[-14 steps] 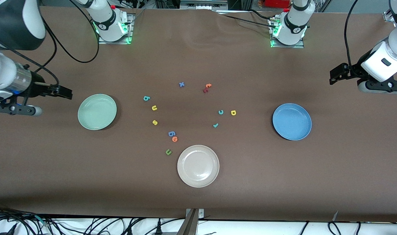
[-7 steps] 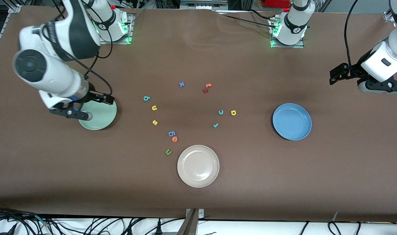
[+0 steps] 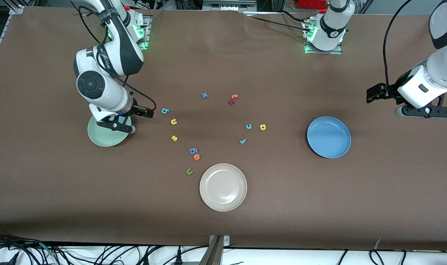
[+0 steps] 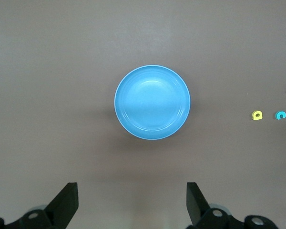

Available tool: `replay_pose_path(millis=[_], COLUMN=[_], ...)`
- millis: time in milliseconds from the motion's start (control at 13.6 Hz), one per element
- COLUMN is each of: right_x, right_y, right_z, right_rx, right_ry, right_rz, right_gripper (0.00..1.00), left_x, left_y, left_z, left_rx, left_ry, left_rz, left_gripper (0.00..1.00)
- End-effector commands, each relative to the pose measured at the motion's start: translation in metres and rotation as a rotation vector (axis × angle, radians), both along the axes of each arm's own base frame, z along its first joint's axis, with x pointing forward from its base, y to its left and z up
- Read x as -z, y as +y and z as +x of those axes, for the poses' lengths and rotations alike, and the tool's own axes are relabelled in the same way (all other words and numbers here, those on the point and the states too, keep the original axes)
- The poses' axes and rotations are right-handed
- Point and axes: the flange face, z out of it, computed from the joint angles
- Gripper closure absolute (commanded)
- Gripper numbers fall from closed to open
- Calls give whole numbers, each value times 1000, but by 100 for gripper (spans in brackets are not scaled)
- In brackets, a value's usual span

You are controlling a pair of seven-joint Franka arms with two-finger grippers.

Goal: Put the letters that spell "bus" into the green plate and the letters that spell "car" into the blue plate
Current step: 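Move the right gripper to the blue b while the left gripper reaches letters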

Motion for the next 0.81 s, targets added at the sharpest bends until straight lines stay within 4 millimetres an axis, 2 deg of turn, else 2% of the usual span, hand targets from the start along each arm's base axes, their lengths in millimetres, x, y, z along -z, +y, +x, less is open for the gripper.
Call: replay_pose_path(millis=[0,73,220,293,513,660,733], right_x=[31,46,71,81,98,113,121], right_y=[18,20,20,19,22,24,25], right_z=[-31,-38,-46,-47,-52,-55,-56], right_rx=[38,41,41,44,39,37,45], right_ry=[-11,-14,-14,1,0,-23,-27], right_rz=[14,15,15,11,15,28,30], right_gripper=[1,1,1,1,2,2,2], left_x=[38,51,78,93,136,158,171], left_y=[-35,-57,-81,-102,-156,-169,-183], left_z=[19,26,48,54,57,57,51], left_rx=[57,58,-25,-45,-66,-65,-58], left_ry=[57,72,76,59,41,31,12], left_rz=[10,-10,-78,-99,-81,-86,-95], left_gripper=[0,0,0,0,0,0,0])
